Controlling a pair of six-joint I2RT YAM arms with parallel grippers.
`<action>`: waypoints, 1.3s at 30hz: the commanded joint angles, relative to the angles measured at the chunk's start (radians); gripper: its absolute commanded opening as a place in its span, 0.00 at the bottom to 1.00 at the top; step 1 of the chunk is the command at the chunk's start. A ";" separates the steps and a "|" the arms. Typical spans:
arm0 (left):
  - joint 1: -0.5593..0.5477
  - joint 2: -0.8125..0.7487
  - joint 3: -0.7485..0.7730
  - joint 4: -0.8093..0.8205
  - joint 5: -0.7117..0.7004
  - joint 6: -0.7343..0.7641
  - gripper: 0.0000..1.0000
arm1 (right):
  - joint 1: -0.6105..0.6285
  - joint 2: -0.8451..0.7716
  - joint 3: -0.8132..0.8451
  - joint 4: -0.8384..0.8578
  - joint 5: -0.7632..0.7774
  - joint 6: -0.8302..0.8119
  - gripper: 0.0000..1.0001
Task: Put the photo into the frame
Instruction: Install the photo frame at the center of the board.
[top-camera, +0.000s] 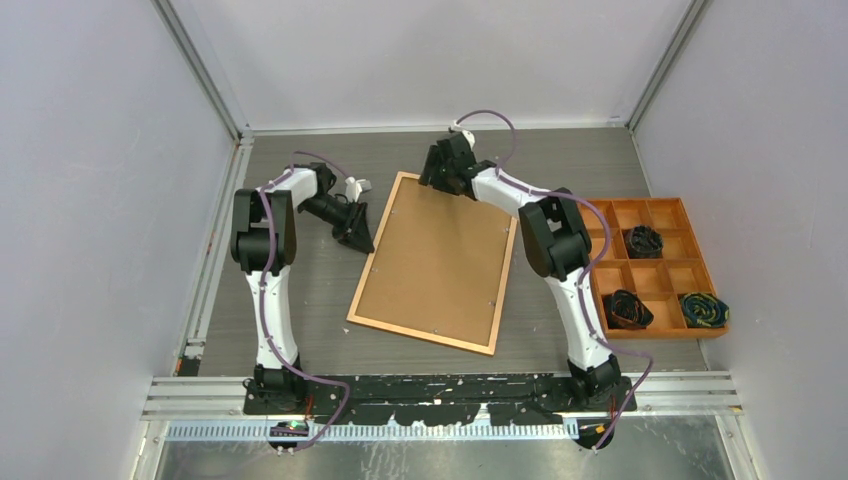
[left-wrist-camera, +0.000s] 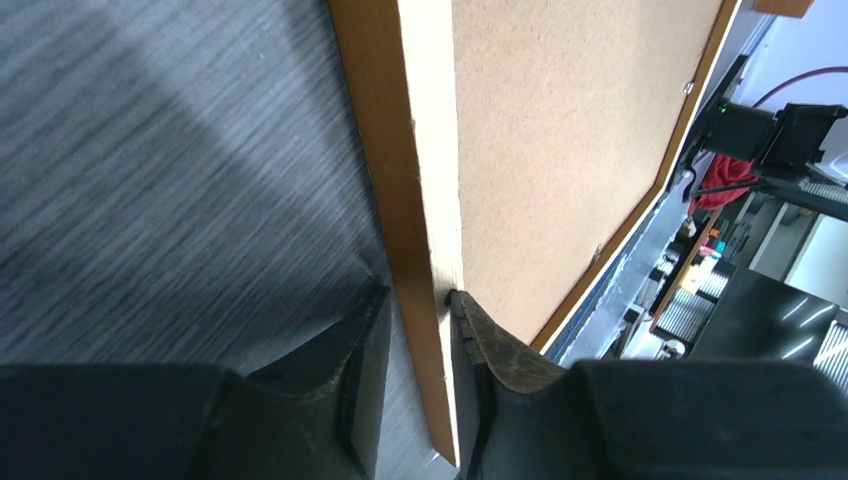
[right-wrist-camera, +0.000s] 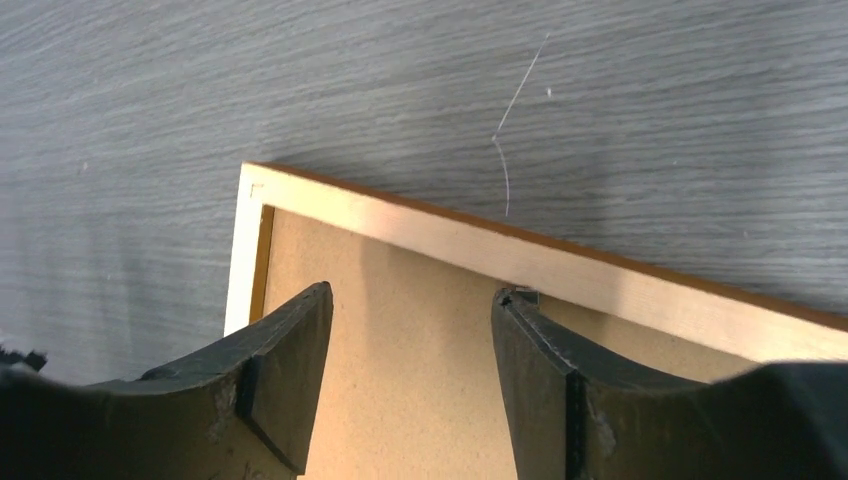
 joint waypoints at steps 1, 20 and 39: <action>0.013 -0.034 -0.007 -0.042 -0.111 0.046 0.34 | 0.005 -0.135 -0.084 0.081 -0.146 -0.032 0.68; 0.064 -0.372 -0.069 -0.256 -0.157 0.211 0.66 | 0.653 -0.755 -0.821 -0.147 0.001 -0.405 0.71; 0.064 -0.735 -0.339 -0.240 -0.190 0.303 0.74 | 0.796 -0.687 -0.915 -0.080 0.155 -0.465 0.50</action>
